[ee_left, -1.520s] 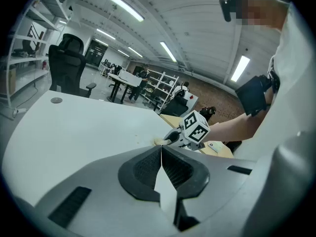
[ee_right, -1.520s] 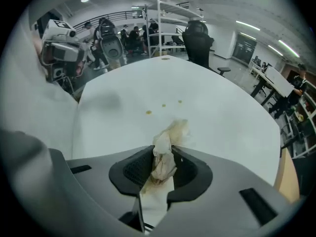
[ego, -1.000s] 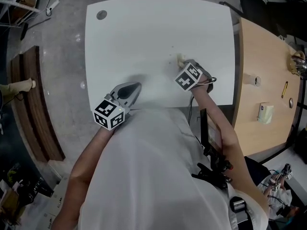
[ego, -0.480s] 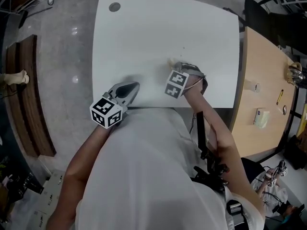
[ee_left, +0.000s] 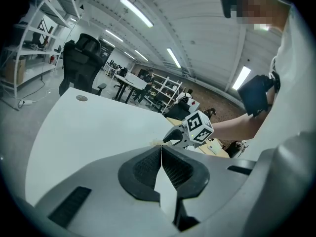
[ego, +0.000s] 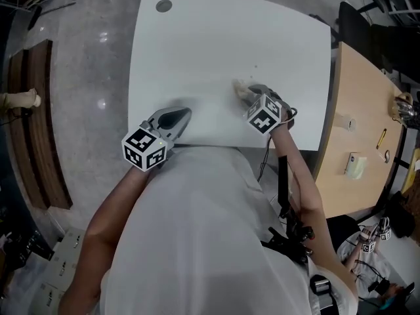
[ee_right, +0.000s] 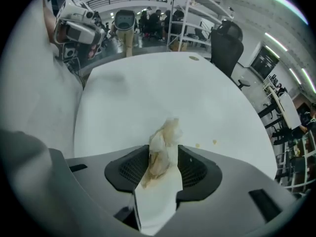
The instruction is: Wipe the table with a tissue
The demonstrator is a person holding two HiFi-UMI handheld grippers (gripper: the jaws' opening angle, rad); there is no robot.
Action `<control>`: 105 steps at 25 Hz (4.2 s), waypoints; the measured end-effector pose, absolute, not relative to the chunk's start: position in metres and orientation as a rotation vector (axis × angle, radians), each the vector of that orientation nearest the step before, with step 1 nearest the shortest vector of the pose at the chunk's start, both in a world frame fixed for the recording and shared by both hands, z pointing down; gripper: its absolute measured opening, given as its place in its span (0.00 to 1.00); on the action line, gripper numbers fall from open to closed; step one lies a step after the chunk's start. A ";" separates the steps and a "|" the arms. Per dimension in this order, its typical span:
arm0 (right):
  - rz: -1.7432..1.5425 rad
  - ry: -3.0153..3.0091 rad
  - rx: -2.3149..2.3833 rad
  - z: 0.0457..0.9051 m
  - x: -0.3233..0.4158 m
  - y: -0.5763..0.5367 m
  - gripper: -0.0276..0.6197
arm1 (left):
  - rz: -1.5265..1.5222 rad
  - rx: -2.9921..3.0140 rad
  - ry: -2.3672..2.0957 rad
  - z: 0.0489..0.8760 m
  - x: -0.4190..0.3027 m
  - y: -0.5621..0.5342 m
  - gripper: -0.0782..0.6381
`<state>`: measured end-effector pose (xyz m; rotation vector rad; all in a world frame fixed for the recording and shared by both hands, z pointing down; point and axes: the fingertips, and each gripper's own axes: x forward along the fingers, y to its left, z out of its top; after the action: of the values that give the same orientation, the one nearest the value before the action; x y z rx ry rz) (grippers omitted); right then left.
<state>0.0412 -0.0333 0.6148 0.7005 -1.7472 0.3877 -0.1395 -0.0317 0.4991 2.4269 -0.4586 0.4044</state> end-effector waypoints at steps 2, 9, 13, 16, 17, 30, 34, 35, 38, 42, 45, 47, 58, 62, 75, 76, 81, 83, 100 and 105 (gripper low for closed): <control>0.361 -1.795 0.754 0.606 0.033 -0.040 0.29 | 0.406 2.426 -0.457 0.499 -0.139 -0.032 0.12; 0.448 -1.747 0.797 0.623 0.025 -0.039 0.19 | 0.414 2.427 -0.464 0.497 -0.135 -0.036 0.12; 0.536 -1.825 0.774 0.622 0.012 -0.037 0.18 | 0.420 2.414 -0.482 0.499 -0.139 -0.037 0.12; 0.576 -1.912 0.649 0.620 -0.016 -0.023 0.17 | 0.423 2.410 -0.482 0.499 -0.138 -0.034 0.12; 0.596 -1.962 0.597 0.618 -0.028 -0.016 0.17 | 0.423 2.409 -0.483 0.498 -0.137 -0.034 0.12; 0.781 -2.100 1.239 0.573 0.131 -0.093 0.18 | 0.423 2.396 -0.532 0.499 -0.116 -0.038 0.12; 0.728 -2.002 1.254 0.586 0.167 -0.111 0.17 | 0.433 2.384 -0.557 0.500 -0.114 -0.036 0.12; 0.699 -1.990 1.224 0.590 0.169 -0.115 0.17 | 0.436 2.381 -0.565 0.500 -0.113 -0.035 0.12; 0.578 -1.989 1.093 0.598 0.163 -0.129 0.17 | 0.446 2.372 -0.588 0.500 -0.108 -0.030 0.12; 0.468 -2.013 0.979 0.609 0.147 -0.149 0.17 | 0.471 2.365 -0.616 0.504 -0.102 -0.022 0.12; 0.444 -2.002 0.968 0.616 0.142 -0.156 0.16 | 0.476 2.356 -0.638 0.505 -0.099 -0.017 0.12; 0.428 -1.999 0.958 0.619 0.139 -0.157 0.16 | 0.472 2.355 -0.661 0.503 -0.096 -0.014 0.12; 0.461 -2.095 0.852 0.621 0.118 -0.148 0.15 | 0.440 2.342 -0.754 0.499 -0.082 0.006 0.12; 0.520 -2.114 0.826 0.621 0.107 -0.144 0.15 | 0.434 2.329 -0.782 0.499 -0.084 0.012 0.12; 0.677 -2.103 0.812 0.623 0.073 -0.107 0.15 | 0.442 2.392 -0.743 0.486 -0.083 0.009 0.12; 0.691 -2.097 0.813 0.623 0.071 -0.102 0.15 | 0.442 2.399 -0.734 0.486 -0.084 0.009 0.12; 0.801 -2.083 0.811 0.623 0.057 -0.074 0.15 | 0.428 2.422 -0.692 0.483 -0.091 0.010 0.12; 0.848 -2.080 0.805 0.622 0.049 -0.060 0.15 | 0.423 2.419 -0.684 0.483 -0.098 0.012 0.12; 1.421 -2.110 1.517 0.584 0.146 -0.043 0.15 | 0.432 2.443 -0.555 0.487 -0.106 0.018 0.12; 1.582 -2.179 1.595 0.580 0.133 -0.032 0.15 | 0.436 2.443 -0.541 0.490 -0.113 0.019 0.12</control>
<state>0.1327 -0.0318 0.5797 1.5946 -2.1791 1.5823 -0.1129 0.0190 0.4902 2.4428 -0.5415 0.4358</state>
